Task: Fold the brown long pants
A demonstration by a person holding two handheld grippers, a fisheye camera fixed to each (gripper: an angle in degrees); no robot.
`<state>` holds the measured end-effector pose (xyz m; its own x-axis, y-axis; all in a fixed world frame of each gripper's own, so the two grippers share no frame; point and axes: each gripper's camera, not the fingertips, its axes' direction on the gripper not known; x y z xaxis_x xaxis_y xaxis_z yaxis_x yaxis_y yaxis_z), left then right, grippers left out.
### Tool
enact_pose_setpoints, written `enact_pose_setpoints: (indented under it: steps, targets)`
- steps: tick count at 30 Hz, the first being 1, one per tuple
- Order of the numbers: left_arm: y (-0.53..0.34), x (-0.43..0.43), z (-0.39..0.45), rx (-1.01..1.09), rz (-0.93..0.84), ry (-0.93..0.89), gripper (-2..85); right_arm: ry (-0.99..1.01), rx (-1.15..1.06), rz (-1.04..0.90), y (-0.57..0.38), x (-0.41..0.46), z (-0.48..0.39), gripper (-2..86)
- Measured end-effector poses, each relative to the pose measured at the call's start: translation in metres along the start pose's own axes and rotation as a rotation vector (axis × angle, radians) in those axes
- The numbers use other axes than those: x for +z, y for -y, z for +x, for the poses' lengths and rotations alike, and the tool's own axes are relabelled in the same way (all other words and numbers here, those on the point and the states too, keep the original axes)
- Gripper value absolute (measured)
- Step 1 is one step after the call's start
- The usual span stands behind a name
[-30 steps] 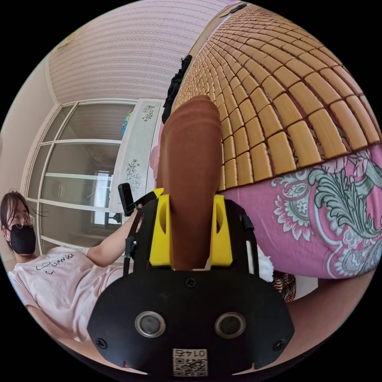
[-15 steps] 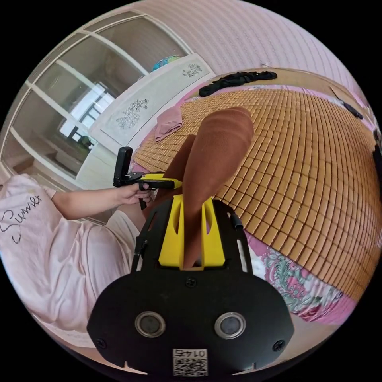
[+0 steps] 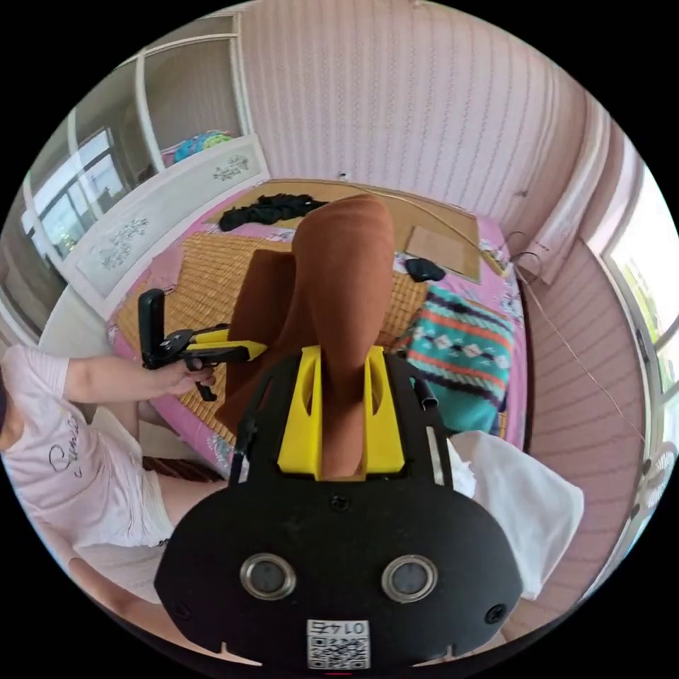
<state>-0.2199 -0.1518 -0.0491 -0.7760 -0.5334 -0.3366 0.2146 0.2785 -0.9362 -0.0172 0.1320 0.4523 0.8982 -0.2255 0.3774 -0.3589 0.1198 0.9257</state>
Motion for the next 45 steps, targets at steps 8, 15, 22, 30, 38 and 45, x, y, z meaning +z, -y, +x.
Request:
enact_pose_setpoints:
  steps: [8,15,22,30,38,45]
  targets:
    - [0.073,0.278,0.051,0.207,-0.264,0.331,9.8,-0.145,0.458,-0.171,-0.004,0.106,0.160,8.6]
    - [0.071,0.276,0.052,0.305,-0.218,0.312,7.9,-0.235,0.548,-0.135,-0.023,0.151,0.152,6.3]
    - [0.029,0.129,0.047,0.299,-0.161,0.208,8.8,-0.112,0.331,0.169,-0.066,0.103,0.015,9.0]
    - [-0.125,-0.179,-0.015,0.223,-0.199,0.512,10.3,0.283,0.321,-0.018,-0.178,0.194,-0.232,11.0]
    - [-0.260,-0.499,-0.114,-0.251,-0.087,0.919,10.4,0.504,0.001,-0.072,-0.111,0.237,-0.437,11.5]
    - [-0.332,-0.638,-0.177,-0.452,0.034,1.024,10.3,0.478,-0.440,-0.105,0.054,0.287,-0.590,12.3]
